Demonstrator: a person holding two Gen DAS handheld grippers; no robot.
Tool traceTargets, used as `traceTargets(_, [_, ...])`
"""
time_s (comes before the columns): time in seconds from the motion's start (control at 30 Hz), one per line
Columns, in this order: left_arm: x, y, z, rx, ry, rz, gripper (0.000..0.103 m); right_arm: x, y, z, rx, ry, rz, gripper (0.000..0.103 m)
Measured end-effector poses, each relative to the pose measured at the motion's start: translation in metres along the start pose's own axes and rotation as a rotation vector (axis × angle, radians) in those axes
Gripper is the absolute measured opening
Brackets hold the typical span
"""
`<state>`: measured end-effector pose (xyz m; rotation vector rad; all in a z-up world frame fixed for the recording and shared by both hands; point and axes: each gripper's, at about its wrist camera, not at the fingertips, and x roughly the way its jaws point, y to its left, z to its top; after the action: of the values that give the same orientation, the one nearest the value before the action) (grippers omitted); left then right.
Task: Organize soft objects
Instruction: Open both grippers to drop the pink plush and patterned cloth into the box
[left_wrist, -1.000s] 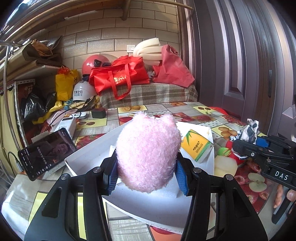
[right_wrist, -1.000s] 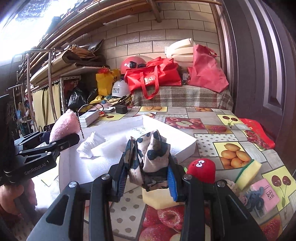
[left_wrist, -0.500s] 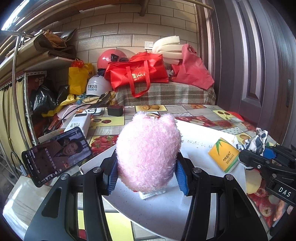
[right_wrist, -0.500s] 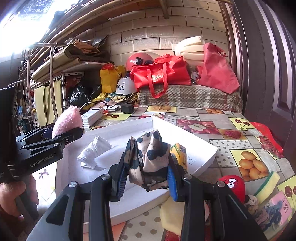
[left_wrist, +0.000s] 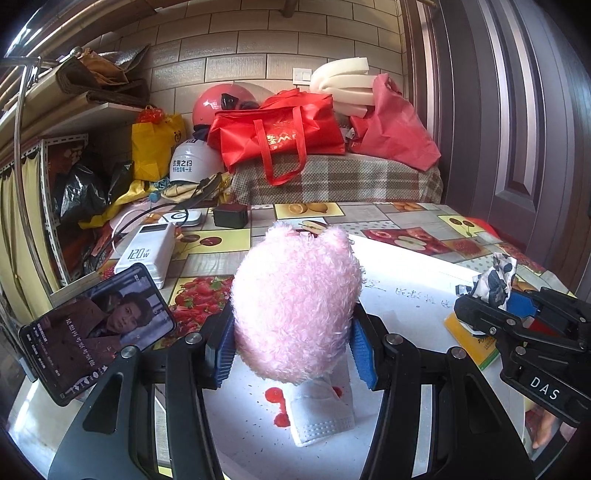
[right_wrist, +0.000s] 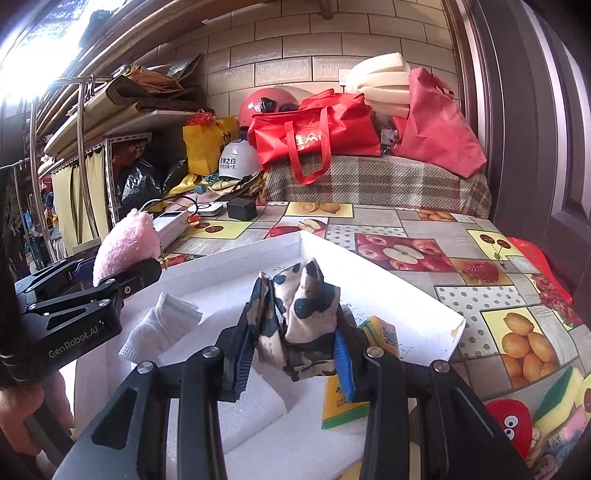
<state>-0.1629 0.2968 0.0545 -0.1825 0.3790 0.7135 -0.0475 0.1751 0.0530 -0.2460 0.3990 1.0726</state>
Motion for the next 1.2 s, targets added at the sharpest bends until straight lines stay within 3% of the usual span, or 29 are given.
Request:
traceTargets(0.27, [0.015, -0.010, 0.002, 0.042, 0.075, -0.030, 0.056, 0.011, 0.007, 0.002, -0.035, 0.049, -0.008, 0.040])
traceTargets(0.3, [0.015, -0.010, 0.002, 0.039, 0.073, -0.020, 0.064, 0.012, 0.010, 0.002, -0.048, 0.053, -0.018, 0.049])
traceTargets(0.33, [0.013, -0.010, 0.002, 0.034, 0.063, 0.002, 0.079, 0.012, 0.013, 0.002, -0.061, 0.050, -0.039, 0.058])
traceTargets(0.37, [0.012, -0.008, 0.002, 0.020, 0.052, 0.038, 0.083, 0.010, 0.015, 0.002, -0.069, 0.040, -0.064, 0.078])
traceTargets(0.4, [0.011, -0.004, 0.002, 0.002, 0.048, 0.042, 0.090, 0.007, 0.014, 0.001, -0.065, 0.025, -0.076, 0.085])
traceTargets(0.5, [0.013, 0.002, 0.001, -0.027, 0.056, 0.036, 0.103, 0.004, 0.009, 0.002, -0.048, 0.002, -0.067, 0.090])
traceTargets(0.57, [0.013, 0.001, 0.001, -0.020, 0.051, 0.039, 0.103, 0.003, 0.007, 0.002, -0.036, -0.002, -0.067, 0.101])
traceTargets(1.2, [-0.002, -0.003, -0.001, 0.004, -0.023, 0.074, 0.103, -0.004, 0.006, 0.003, -0.018, -0.044, -0.079, 0.103])
